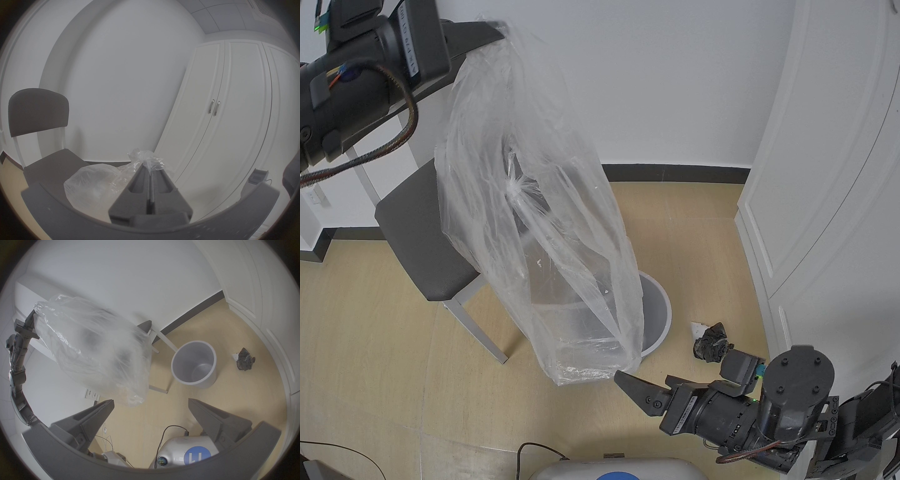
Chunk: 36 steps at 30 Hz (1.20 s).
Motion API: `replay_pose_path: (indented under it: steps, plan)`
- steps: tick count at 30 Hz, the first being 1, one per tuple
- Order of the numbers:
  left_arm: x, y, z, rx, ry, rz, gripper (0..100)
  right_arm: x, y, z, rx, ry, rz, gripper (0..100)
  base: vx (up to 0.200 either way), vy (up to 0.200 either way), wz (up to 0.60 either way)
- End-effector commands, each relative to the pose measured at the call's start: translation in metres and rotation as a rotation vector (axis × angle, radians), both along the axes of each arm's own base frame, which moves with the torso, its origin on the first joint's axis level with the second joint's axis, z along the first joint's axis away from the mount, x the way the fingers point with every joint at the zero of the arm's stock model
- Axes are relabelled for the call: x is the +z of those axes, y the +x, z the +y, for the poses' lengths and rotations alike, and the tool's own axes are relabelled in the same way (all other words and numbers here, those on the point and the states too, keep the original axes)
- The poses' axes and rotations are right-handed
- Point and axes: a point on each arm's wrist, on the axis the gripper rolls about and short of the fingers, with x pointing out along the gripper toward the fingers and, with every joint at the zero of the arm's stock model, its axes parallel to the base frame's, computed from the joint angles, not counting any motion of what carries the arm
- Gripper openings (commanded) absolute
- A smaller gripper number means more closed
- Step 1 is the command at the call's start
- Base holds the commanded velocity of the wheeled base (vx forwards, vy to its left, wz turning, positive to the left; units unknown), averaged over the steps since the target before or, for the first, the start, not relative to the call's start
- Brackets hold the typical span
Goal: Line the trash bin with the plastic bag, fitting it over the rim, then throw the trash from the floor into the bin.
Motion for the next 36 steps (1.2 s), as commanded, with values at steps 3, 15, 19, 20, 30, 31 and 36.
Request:
replay_pose_path:
  steps: [3,15,19,20,30,31,36]
  plan:
    - [0.000,0.001,-0.001,0.000,0.001,0.001,0,-0.008,0.011,0.022,0.010,-0.015,-0.002,100,0.000,0.000,0.00]
    - [0.002,-0.001,0.001,0.000,-0.012,-0.012,0,-0.017,0.049,0.033,-0.131,0.084,-0.072,100,0.000,0.000,0.00]
    - [0.001,-0.001,0.001,0.000,-0.012,-0.012,0,-0.016,0.058,0.026,-0.185,0.117,-0.124,100,0.000,0.000,0.00]
    - [0.001,-0.001,0.001,0.000,-0.012,-0.012,0,-0.016,0.058,0.026,-0.185,0.117,-0.124,100,0.000,0.000,0.00]
    - [0.003,-0.001,0.002,0.003,-0.027,-0.027,0,-0.003,0.075,0.008,-0.294,0.066,-0.244,100,0.000,0.000,0.00]
    - [0.003,-0.001,0.002,0.007,-0.027,-0.027,0,0.001,0.080,0.002,-0.309,0.069,-0.263,100,0.000,0.000,0.00]
    - [0.001,-0.002,0.005,0.012,-0.022,-0.019,0,0.019,0.096,-0.022,-0.367,0.087,-0.318,100,0.000,0.000,0.00]
